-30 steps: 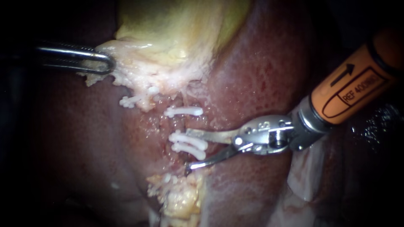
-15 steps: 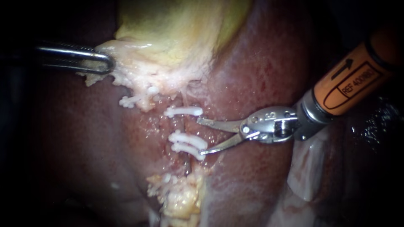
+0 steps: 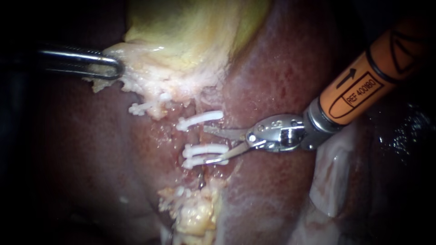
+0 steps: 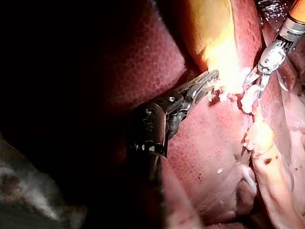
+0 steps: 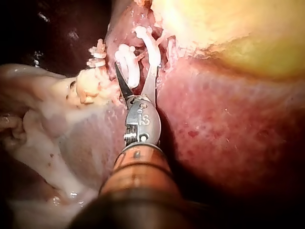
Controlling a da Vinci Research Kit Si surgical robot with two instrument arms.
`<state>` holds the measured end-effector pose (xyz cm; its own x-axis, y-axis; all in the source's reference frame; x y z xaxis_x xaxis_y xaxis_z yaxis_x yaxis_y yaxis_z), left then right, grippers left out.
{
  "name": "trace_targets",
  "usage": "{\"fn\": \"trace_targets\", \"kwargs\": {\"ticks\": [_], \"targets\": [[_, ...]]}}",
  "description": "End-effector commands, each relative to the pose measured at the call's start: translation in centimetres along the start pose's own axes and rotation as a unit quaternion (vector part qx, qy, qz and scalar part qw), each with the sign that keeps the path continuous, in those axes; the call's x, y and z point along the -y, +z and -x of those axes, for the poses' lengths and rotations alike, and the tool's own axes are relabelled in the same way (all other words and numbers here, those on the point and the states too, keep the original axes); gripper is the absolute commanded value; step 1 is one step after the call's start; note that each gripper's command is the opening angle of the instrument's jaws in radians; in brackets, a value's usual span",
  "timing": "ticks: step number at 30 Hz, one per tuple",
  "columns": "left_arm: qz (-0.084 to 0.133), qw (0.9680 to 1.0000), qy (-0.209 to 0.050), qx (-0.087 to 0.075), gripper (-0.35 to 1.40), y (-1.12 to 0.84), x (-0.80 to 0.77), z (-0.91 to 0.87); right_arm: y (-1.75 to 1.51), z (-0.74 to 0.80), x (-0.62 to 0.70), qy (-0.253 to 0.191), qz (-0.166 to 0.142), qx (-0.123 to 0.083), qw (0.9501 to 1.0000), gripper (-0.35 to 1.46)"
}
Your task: Go to the cutting position right tube
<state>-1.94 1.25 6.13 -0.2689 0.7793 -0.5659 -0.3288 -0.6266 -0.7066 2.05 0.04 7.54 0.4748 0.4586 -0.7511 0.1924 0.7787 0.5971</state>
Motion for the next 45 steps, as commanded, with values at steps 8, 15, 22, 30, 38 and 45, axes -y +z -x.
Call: {"fn": "trace_targets", "kwargs": {"ticks": [8, 15, 22, 30, 38, 45], "targets": [[-0.003, 1.0000, -0.002, -0.001, -0.35, -0.06, 0.02, -0.05, 0.12, -0.06, -0.03, -0.001, -0.019, -0.016, 0.9997, 1.43], [-0.004, 1.0000, -0.002, -0.001, -0.35, -0.07, 0.03, -0.06, 0.26, -0.13, -0.03, 0.003, -0.018, -0.031, 0.9994, 1.43], [-0.004, 1.0000, -0.002, -0.001, -0.35, -0.07, 0.03, -0.06, 0.37, -0.20, -0.03, 0.009, -0.026, -0.045, 0.9986, 1.41], [-0.003, 1.0000, -0.002, -0.001, -0.35, -0.07, 0.03, -0.06, 0.41, -0.25, 0.01, 0.013, -0.037, -0.057, 0.9976, 1.40], [-0.003, 1.0000, -0.002, -0.001, -0.35, -0.07, 0.03, -0.06, 0.39, -0.34, 0.10, 0.021, -0.051, -0.073, 0.9958, 1.38], [-0.005, 1.0000, -0.002, -0.001, -0.35, -0.08, 0.03, -0.07, 0.36, -0.49, 0.22, 0.034, -0.066, -0.092, 0.9930, 1.38]]}}
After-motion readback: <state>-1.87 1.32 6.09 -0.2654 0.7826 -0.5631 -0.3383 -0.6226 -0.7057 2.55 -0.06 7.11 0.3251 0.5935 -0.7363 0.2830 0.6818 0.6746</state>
